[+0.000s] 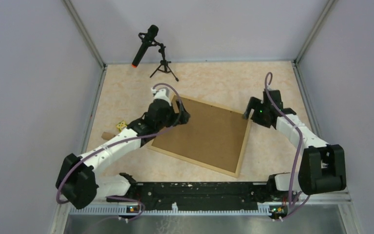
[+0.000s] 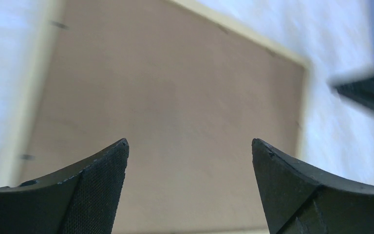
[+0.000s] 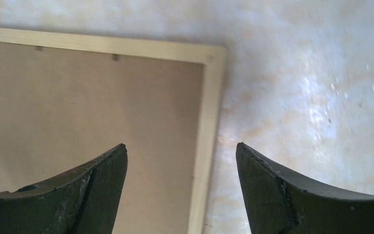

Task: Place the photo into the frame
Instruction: Adjust the photo frame at the center of the board.

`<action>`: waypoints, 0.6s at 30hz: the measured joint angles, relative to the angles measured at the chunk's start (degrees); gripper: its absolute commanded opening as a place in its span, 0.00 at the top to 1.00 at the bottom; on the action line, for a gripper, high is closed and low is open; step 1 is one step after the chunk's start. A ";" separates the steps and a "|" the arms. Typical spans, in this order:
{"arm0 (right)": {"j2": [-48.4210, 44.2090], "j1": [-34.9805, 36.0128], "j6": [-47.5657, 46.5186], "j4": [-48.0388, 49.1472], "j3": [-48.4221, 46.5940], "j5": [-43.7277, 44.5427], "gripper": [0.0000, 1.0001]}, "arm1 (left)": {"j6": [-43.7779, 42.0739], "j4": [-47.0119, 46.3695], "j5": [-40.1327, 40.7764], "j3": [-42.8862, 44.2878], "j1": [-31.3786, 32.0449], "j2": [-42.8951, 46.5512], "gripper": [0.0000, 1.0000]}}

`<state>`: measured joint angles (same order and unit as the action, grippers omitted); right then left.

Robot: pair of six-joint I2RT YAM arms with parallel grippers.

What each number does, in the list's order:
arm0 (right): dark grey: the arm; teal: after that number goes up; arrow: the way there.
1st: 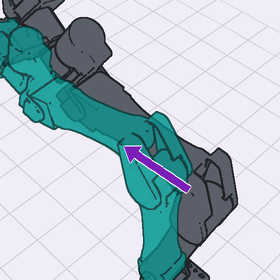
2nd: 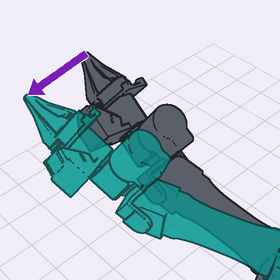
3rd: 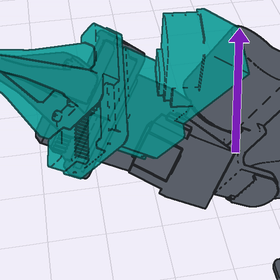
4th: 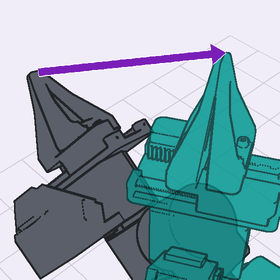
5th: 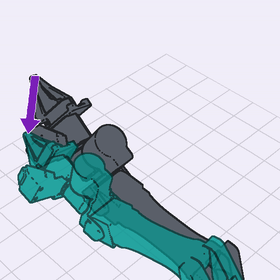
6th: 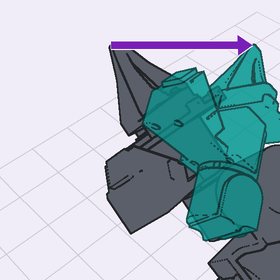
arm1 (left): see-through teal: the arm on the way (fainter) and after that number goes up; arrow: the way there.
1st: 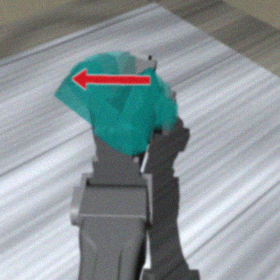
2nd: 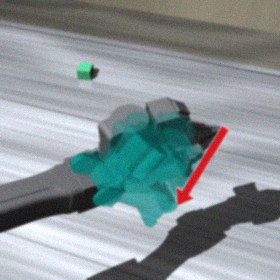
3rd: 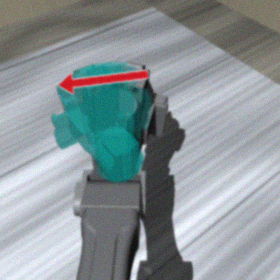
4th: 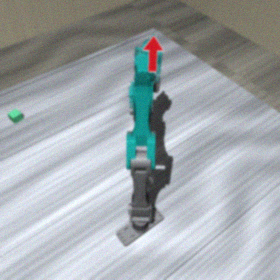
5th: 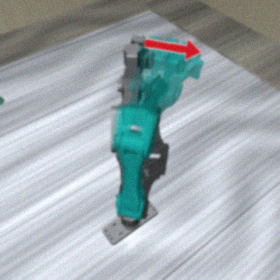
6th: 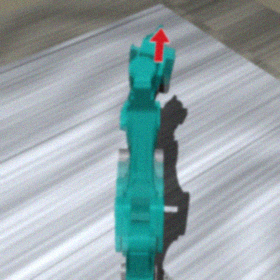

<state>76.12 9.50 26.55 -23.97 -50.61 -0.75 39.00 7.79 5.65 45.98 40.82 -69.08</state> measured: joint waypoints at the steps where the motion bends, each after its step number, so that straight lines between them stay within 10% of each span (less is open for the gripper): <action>1: 0.00 -1.57 0.42 0.96 2.27 -1.05 0.20 | -0.28 0.17 1.25 0.33 -3.02 -0.55 0.02; 9: 2.91 -5.60 1.46 5.46 9.09 -7.45 0.20 | -1.68 1.22 6.62 4.28 -16.72 -12.00 0.02; 18: 10.49 -5.05 -0.76 12.90 7.58 -15.47 0.24 | -1.66 -1.84 -5.22 0.44 -23.58 -19.89 0.02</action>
<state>86.61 4.45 25.78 -11.07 -43.03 -16.23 37.34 5.96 0.43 46.41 17.23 -88.97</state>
